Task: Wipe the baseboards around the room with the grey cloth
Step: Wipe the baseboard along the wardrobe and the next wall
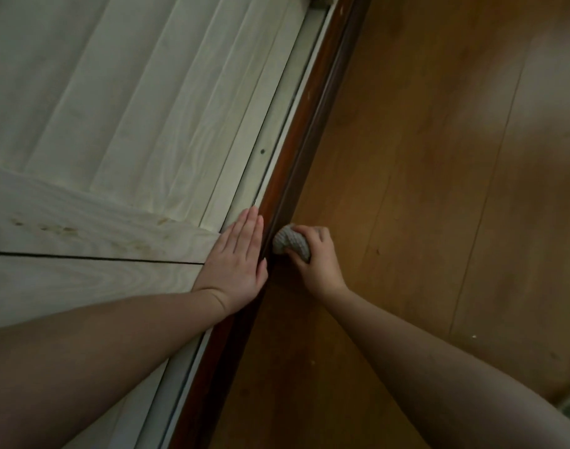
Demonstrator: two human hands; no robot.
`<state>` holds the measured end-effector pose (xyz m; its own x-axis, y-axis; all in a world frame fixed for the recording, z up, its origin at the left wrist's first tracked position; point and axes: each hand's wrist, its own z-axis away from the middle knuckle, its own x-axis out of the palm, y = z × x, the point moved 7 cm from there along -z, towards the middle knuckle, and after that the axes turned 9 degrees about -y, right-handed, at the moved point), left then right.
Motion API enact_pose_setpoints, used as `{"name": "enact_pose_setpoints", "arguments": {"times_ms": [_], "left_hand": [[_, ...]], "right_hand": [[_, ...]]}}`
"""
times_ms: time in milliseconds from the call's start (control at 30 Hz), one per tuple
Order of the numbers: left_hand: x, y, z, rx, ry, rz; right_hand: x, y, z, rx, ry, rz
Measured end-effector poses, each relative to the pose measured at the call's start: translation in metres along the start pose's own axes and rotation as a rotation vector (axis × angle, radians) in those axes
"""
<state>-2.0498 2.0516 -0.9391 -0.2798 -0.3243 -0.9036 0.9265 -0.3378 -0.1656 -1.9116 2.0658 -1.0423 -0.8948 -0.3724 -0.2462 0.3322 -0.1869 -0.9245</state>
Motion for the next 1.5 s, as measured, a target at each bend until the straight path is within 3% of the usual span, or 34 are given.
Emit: {"name": "enact_pose_setpoints", "arguments": {"times_ms": [367, 567, 933, 1233, 1500], "left_hand": [[0.004, -0.002, 0.003, 0.002, 0.007, -0.018], [0.003, -0.003, 0.002, 0.012, 0.034, 0.003], [0.003, -0.003, 0.001, 0.002, 0.058, 0.026], [0.001, -0.002, 0.002, -0.020, 0.028, 0.022], [-0.001, -0.003, -0.002, -0.029, 0.012, 0.023]], "right_hand": [[0.011, 0.003, -0.009, 0.016, 0.051, 0.103], [-0.041, -0.006, -0.071, 0.115, 0.208, -0.028], [-0.123, -0.031, -0.158, 0.170, 0.101, 0.239], [-0.136, -0.026, -0.126, 0.152, 0.169, 0.123], [-0.082, -0.008, -0.037, 0.079, -0.027, 0.040]]}}
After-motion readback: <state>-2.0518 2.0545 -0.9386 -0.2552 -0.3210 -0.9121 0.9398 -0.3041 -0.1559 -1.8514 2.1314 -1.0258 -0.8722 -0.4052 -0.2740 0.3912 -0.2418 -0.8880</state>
